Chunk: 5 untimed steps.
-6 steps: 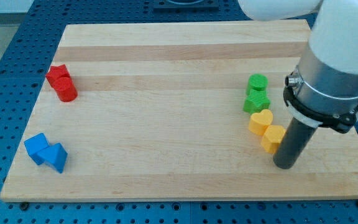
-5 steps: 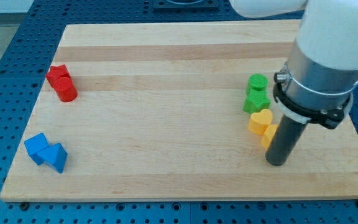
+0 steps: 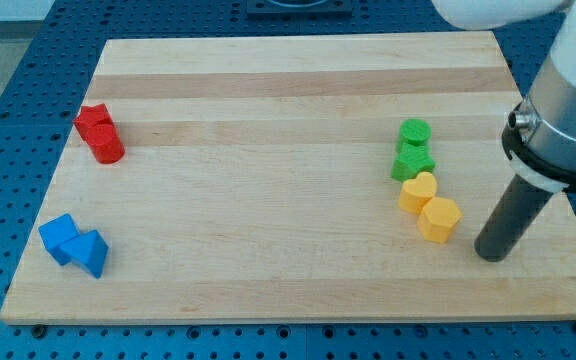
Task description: Push yellow hexagon into yellow heart
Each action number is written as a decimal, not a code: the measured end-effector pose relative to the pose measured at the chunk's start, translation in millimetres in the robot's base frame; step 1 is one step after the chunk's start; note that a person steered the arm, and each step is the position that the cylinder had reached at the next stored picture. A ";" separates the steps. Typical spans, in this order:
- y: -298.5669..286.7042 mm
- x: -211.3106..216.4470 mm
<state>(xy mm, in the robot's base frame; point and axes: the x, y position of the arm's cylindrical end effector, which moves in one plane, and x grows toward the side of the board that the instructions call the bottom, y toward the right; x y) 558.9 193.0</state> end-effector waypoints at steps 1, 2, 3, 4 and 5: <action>-22.5 0.0; -42.2 -0.5; -57.5 -4.1; -59.1 -4.1; -50.8 -2.2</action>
